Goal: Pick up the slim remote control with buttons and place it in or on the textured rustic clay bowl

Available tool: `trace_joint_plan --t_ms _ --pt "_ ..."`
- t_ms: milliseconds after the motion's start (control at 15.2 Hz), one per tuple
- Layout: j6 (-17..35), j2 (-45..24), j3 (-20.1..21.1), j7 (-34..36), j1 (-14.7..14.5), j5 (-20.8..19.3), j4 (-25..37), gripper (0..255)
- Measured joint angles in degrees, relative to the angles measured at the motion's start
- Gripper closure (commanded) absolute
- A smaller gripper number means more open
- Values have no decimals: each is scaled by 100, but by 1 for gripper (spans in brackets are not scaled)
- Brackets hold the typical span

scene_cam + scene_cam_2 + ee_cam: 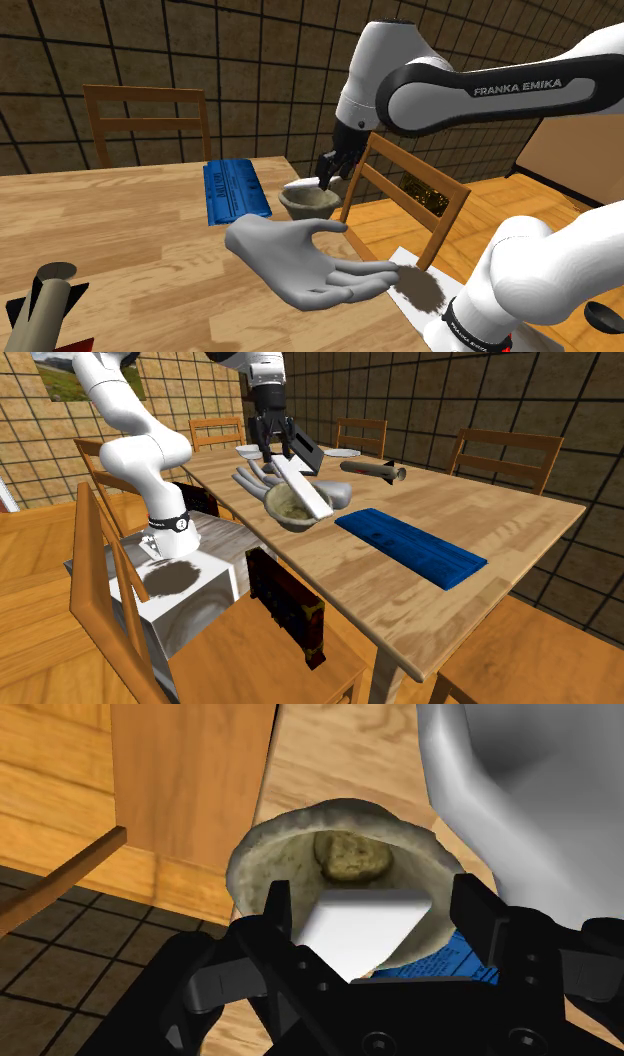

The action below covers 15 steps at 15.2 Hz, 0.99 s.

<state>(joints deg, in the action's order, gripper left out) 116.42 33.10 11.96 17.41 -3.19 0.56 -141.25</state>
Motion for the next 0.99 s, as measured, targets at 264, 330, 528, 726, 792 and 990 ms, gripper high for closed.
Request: trace_joint_plan --t_ms 264,330,528,726,792,990 --pt "147 253 39 53 -72 65 -403 255" --pt "214 256 46 63 -75 68 -474 255" --pt "436 232 71 86 -85 79 -675 255" --pt "708 159 103 119 -85 82 -867 255" --pt "787 115 115 131 -81 79 -900 255" --pt "1055 57 131 162 -71 71 -986 255"
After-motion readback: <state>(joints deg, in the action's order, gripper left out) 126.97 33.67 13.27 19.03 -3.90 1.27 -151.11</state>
